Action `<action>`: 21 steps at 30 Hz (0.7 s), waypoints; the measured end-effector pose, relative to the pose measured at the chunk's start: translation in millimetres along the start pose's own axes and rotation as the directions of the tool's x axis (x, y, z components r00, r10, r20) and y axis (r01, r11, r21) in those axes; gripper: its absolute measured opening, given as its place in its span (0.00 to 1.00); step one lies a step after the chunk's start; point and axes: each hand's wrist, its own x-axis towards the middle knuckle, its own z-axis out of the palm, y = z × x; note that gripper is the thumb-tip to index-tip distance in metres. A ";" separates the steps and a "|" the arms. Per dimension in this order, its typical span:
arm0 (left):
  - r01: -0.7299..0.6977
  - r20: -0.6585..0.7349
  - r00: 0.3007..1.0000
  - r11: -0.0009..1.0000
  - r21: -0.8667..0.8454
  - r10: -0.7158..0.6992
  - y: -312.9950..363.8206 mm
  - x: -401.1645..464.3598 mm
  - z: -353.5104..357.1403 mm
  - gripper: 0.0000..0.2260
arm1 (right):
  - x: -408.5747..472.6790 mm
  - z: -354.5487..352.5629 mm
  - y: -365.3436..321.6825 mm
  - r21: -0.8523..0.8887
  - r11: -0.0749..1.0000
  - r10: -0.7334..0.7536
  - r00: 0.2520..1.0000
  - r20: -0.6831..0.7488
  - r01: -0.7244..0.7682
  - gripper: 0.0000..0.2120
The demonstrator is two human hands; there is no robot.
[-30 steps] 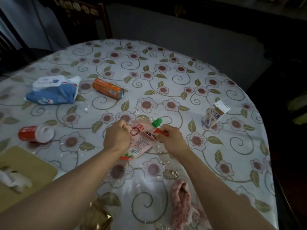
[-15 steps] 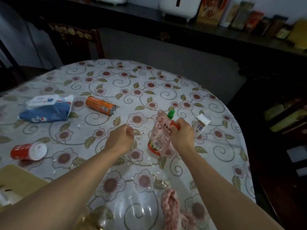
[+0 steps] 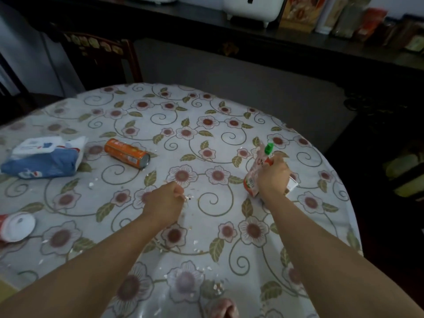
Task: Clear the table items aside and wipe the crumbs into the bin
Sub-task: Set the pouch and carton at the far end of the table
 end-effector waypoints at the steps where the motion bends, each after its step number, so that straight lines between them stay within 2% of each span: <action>1: 0.000 0.008 1.000 1.000 -0.005 0.000 -2.4 2.7 0.2 0.10 | -0.6 1.5 0.2 -0.003 1.000 -0.006 1.000 0.003 0.006 0.10; 5: 0.017 0.011 1.000 0.999 -0.051 -0.016 -11.3 9.7 -4.1 0.10 | -11.9 6.5 -5.3 0.106 0.990 -0.089 0.995 -0.051 0.094 0.14; 8: 0.019 0.017 1.000 0.996 -0.088 -0.017 -16.9 15.2 -11.1 0.11 | -24.6 8.7 -16.1 0.015 0.974 -0.218 0.956 -0.198 0.225 0.22; 9: 0.010 0.021 1.000 0.996 -0.094 -0.008 -17.8 16.6 -14.2 0.11 | -30.7 9.1 -22.3 -0.011 0.968 -0.249 0.946 -0.206 0.253 0.23; 12: -0.014 0.030 0.999 0.997 -0.080 0.017 -24.0 20.3 -26.5 0.11 | -52.9 21.1 -44.5 -0.048 0.945 -0.327 0.938 -0.115 0.323 0.26; 15: -0.022 0.028 0.999 0.996 -0.085 0.024 -37.0 23.1 -45.0 0.11 | -77.2 48.7 -69.3 -0.098 0.887 -0.444 0.893 0.075 0.450 0.27; 17: 0.000 0.033 0.999 0.996 -0.091 0.003 -52.7 27.6 -61.5 0.12 | -92.3 73.8 -88.9 -0.125 0.862 -0.464 0.864 0.195 0.491 0.27; 21: 0.016 0.015 1.000 0.998 -0.063 -0.016 -83.8 43.7 -86.5 0.16 | -107.9 124.9 -115.7 -0.165 0.828 -0.465 0.821 0.332 0.536 0.27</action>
